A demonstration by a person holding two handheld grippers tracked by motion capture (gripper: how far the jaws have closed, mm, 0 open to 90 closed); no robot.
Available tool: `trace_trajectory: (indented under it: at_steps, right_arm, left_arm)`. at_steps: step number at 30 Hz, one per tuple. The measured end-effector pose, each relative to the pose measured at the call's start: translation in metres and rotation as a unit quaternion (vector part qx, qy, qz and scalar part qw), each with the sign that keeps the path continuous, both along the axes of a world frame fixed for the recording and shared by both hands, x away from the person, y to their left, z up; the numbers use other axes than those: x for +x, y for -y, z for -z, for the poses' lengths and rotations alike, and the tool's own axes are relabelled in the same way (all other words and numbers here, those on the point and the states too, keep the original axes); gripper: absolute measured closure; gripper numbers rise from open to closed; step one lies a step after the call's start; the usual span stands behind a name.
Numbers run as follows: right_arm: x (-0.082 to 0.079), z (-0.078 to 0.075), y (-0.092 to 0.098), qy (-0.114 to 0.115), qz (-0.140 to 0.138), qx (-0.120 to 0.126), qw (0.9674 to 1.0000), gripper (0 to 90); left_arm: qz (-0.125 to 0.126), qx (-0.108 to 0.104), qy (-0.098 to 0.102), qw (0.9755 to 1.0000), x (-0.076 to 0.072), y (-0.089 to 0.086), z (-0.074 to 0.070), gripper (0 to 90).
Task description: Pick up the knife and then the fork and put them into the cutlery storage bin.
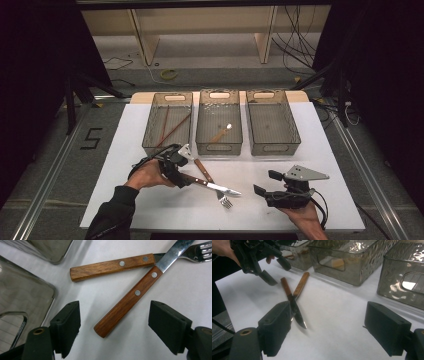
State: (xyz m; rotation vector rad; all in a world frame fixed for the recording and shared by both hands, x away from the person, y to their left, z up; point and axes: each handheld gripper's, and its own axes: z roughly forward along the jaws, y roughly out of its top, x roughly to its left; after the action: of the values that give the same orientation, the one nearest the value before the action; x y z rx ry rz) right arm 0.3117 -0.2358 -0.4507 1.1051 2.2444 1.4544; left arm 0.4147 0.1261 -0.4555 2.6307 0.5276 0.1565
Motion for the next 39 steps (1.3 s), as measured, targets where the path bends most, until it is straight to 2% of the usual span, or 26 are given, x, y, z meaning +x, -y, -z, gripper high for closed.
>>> trace_trajectory:
  at_steps: [11, 20, 28, 33, 39]
  right_arm:
    - [0.0, -0.001, -0.002, -0.001, -0.001, -0.003, 1.0, 22.2]
    - [0.0, 0.0, -0.002, 0.0, -0.003, -0.004, 1.0, 22.2]
    - [0.0, 0.0, -0.003, -0.001, -0.002, -0.006, 1.0, 22.2]
    - [-0.001, 0.0, -0.002, 0.001, -0.001, -0.006, 1.0, 22.2]
    - [-0.001, 0.0, -0.002, -0.001, 0.001, -0.009, 1.0, 22.3]
  left_arm:
    - [0.035, 0.023, -0.002, 0.9991, -0.002, 0.008, 0.006, 34.5]
    - [0.041, 0.038, -0.01, 0.9984, 0.003, 0.011, 0.014, 40.0]
    - [0.039, 0.036, -0.025, 0.9983, 0.002, 0.013, 0.013, 48.7]
    - [0.071, 0.049, -0.019, 0.9961, -0.001, 0.015, 0.011, 58.5]
    - [0.093, 0.049, -0.02, 0.9942, -0.004, 0.014, 0.011, 66.3]
